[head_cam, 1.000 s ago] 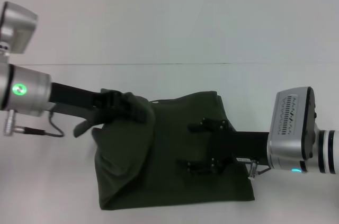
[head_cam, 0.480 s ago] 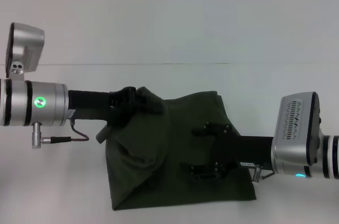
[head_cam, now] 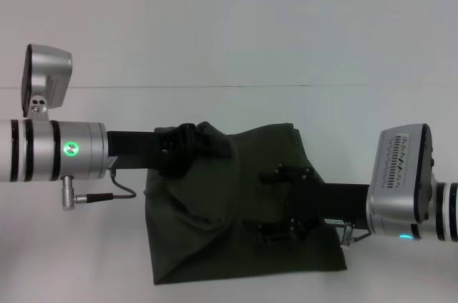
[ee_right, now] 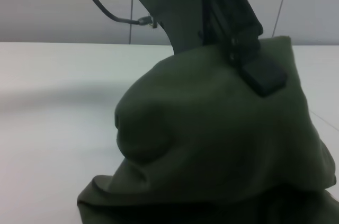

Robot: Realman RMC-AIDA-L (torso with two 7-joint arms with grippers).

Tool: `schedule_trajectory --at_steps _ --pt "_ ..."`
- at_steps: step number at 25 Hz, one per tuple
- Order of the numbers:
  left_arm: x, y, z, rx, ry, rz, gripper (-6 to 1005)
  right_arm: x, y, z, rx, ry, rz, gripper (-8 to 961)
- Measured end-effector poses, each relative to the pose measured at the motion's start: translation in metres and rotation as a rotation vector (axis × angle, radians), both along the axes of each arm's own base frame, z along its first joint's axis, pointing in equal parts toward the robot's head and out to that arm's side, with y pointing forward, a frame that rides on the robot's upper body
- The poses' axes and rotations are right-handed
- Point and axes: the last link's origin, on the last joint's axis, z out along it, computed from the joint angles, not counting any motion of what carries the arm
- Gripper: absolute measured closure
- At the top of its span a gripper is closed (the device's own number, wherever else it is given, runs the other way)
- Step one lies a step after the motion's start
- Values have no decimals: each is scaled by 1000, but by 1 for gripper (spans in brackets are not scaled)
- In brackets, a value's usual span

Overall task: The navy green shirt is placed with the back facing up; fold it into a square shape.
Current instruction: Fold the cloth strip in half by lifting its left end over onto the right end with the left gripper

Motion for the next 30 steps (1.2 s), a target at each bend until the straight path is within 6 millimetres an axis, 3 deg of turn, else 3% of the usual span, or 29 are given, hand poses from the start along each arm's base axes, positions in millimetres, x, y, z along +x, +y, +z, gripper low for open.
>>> schedule_trajectory --at_steps 10,19,30 --pt "7 -3 -11 24 -28 -49 741 2 -1 1 1 -1 -6 27" --pt "10 -6 -16 61 -81 -87 716 25 -9 15 56 5 -64 27" --pt "-6 -15 -5 132 -96 -147 254 85 -35 56 216 76 -285 27"
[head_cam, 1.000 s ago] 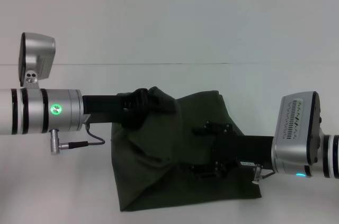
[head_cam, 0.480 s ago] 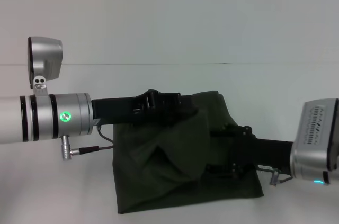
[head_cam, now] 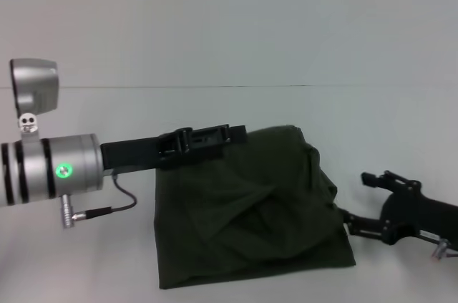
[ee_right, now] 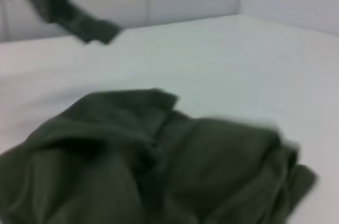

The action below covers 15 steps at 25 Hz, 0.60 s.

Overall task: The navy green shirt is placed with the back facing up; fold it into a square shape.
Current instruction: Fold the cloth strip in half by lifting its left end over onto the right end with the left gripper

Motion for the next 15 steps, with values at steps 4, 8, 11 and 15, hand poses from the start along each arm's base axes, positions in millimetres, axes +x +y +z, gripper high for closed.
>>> schedule_trajectory --at_steps 4,8,11,15 --pt "-18 -8 17 56 3 -33 168 3 -8 18 37 123 -39 27" --pt "-41 -17 36 100 18 -35 83 -6 -13 31 18 231 -35 26" --pt "-58 -31 42 130 68 -101 88 -17 -16 35 -26 287 -11 29" --pt "-66 -40 43 152 90 -141 91 -40 -20 29 -127 305 91 32"
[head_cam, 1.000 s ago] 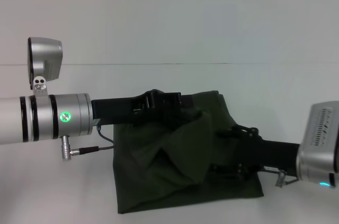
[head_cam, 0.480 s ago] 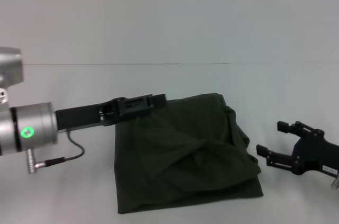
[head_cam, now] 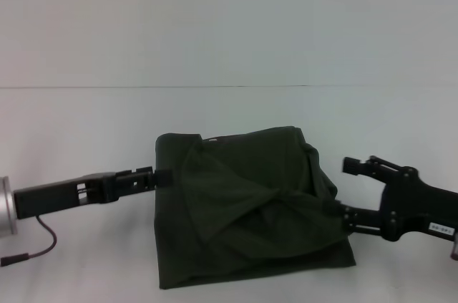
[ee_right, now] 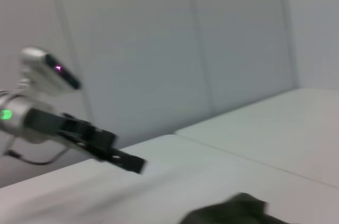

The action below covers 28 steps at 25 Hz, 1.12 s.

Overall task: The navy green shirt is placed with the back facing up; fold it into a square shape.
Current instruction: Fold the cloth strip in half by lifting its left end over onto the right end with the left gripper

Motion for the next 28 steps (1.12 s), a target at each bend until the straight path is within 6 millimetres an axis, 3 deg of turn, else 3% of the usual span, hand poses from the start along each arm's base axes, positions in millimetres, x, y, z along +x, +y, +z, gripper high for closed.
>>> schedule_trajectory --at_steps 5,14,21,28 --pt "-8 -14 1 31 43 -97 91 -30 15 -14 -44 -86 134 37" --pt "-31 -43 -7 57 179 -267 90 -73 52 -41 -42 -418 290 45" --pt "-48 -52 -11 103 250 -267 90 -90 58 -52 -44 -574 366 52" --pt "-45 -54 -17 94 237 -270 91 -92 62 -57 -53 -661 393 58"
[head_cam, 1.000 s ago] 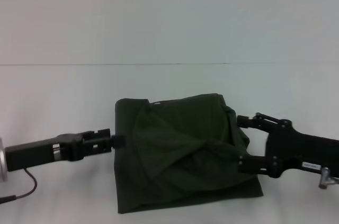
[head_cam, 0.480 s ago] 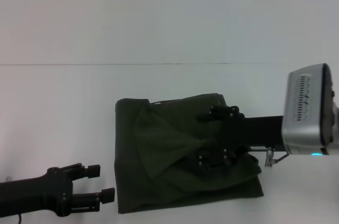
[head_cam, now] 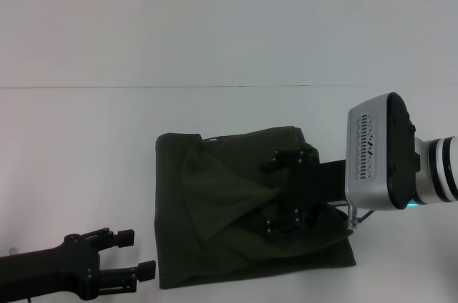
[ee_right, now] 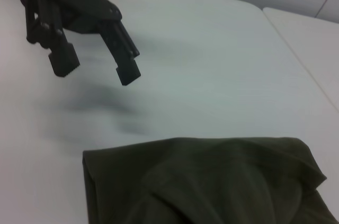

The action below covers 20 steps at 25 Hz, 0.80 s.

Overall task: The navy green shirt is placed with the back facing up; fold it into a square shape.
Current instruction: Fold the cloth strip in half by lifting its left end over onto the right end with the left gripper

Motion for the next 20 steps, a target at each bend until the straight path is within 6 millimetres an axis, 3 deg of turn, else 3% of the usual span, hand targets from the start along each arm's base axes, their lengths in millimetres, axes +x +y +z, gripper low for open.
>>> schedule_trajectory --at_steps 20 --pt "3 0 -5 3 -16 1 91 -8 5 -21 60 -81 72 76"
